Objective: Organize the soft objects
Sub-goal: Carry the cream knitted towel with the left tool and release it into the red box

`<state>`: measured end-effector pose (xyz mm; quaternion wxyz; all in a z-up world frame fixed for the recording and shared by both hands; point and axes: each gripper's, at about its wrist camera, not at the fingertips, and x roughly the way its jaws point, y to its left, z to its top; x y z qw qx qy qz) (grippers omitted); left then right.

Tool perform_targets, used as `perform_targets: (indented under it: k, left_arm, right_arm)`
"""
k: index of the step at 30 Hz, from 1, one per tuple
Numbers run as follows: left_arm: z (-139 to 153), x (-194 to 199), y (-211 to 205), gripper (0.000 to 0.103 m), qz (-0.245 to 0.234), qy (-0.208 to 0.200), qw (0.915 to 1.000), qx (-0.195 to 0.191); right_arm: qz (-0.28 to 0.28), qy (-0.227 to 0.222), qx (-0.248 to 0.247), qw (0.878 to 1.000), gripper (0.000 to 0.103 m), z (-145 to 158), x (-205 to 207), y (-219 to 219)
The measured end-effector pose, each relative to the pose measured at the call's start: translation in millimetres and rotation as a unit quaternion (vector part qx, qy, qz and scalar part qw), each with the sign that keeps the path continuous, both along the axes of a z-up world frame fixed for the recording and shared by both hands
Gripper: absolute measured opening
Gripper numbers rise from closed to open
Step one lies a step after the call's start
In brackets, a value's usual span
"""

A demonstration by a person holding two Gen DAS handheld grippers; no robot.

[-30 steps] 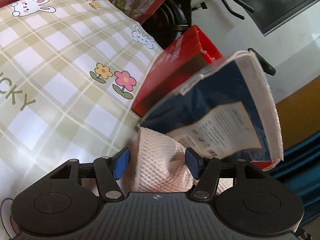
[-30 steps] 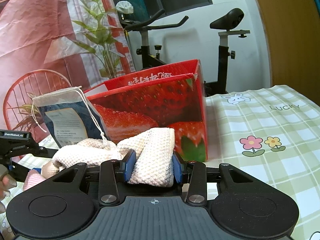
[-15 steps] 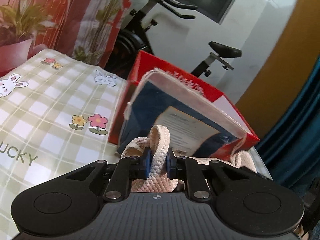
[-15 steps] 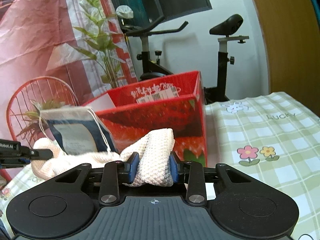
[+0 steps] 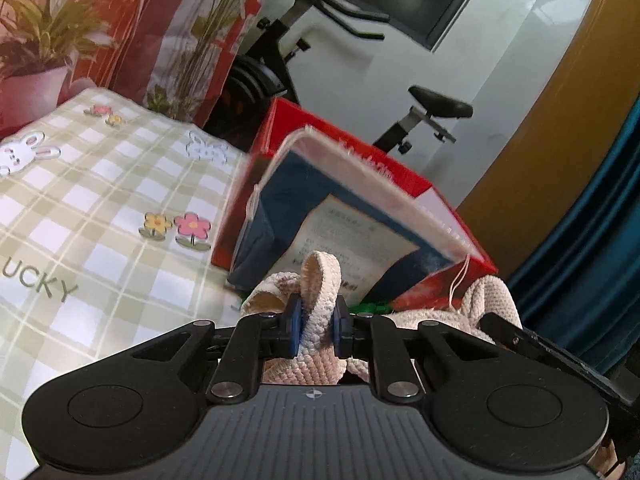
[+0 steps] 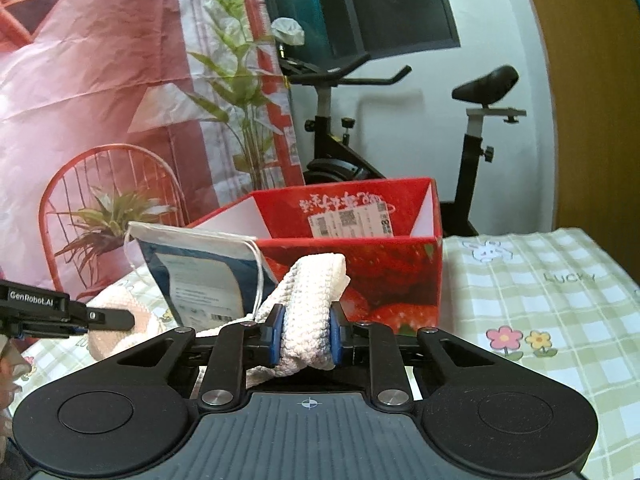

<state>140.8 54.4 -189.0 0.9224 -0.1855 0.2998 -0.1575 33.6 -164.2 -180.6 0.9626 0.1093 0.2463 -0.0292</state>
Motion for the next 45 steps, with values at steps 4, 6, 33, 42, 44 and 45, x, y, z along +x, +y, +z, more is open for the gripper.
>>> perform_targets:
  k: [4, 6, 33, 42, 44, 45]
  left_arm:
    - [12, -5, 1, 0.016, 0.002, -0.032, 0.9995, 0.000]
    - [19, -7, 1, 0.016, 0.002, -0.049, 0.9988, 0.003]
    - [111, 54, -13, 0.016, -0.010, -0.137, 0.9906, 0.008]
    - [116, 112, -24, 0.016, -0.017, -0.105, 0.9940, 0.026]
    - [117, 127, -28, 0.016, -0.021, -0.096, 0.9946, 0.033]
    - [116, 135, -30, 0.016, -0.021, -0.091, 0.9949, 0.037]
  right_arm:
    - [0.006, -0.010, -0.017, 1.000, 0.020, 15, -3, 8]
    - [0.008, -0.016, -0.025, 1.000, 0.020, 23, -3, 11]
    - [0.040, -0.085, -0.049, 0.994, 0.020, 128, 81, -36]
    - [0.028, -0.039, -0.039, 0.998, 0.020, 109, 142, -73]
    - [0.027, -0.026, -0.041, 0.998, 0.020, 102, 158, -81]
    - [0.028, -0.020, -0.042, 0.999, 0.020, 99, 165, -83]
